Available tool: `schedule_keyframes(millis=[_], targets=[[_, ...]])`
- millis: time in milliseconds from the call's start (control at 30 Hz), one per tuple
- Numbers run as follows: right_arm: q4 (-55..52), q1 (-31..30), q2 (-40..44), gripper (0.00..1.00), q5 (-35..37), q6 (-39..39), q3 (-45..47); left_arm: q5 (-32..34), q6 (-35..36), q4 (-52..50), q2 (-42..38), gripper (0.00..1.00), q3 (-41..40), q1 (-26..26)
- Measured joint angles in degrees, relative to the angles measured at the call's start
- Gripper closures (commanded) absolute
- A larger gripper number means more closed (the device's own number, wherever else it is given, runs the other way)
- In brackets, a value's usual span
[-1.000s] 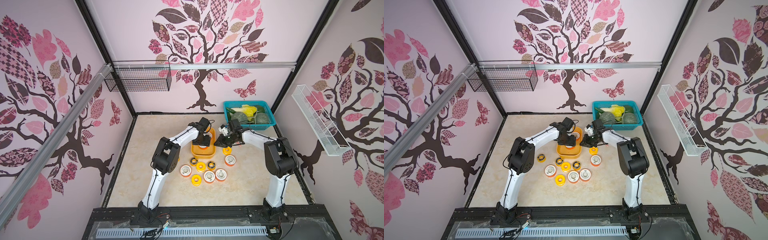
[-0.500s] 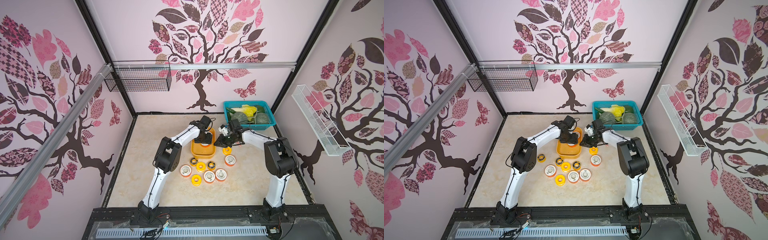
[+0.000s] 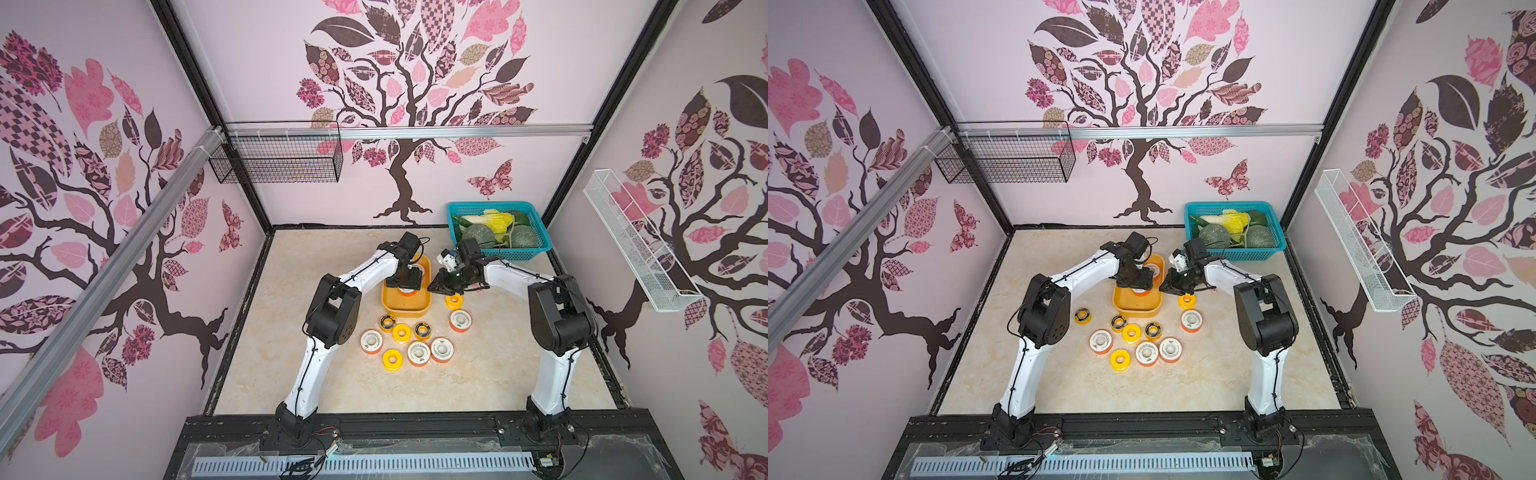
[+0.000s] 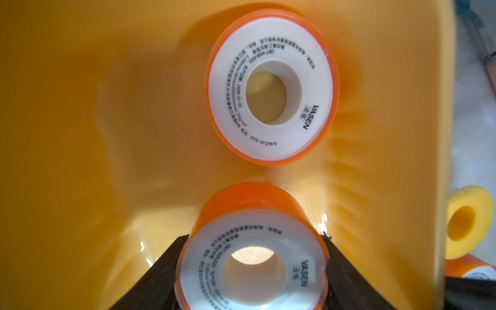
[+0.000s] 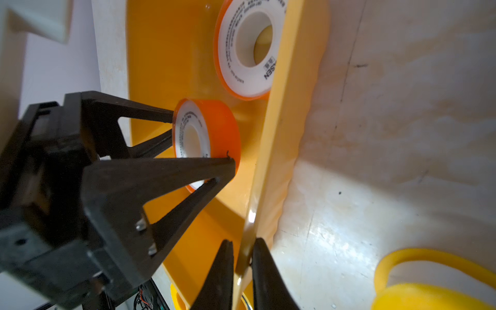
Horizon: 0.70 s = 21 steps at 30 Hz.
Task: Put the sealing tape into the storage box
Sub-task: Place the sealing tape in the storage box.
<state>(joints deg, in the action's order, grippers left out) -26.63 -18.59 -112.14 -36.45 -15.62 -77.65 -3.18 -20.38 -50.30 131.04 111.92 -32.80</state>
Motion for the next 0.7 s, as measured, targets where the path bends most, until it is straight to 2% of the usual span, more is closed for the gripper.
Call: schedule_keyframes(millis=[700], targets=[[-0.15,0.00,0.00,0.81,-0.42,0.02,0.00,-1.27,0.70,-1.09,1.03,0.29,1.73,-0.90]])
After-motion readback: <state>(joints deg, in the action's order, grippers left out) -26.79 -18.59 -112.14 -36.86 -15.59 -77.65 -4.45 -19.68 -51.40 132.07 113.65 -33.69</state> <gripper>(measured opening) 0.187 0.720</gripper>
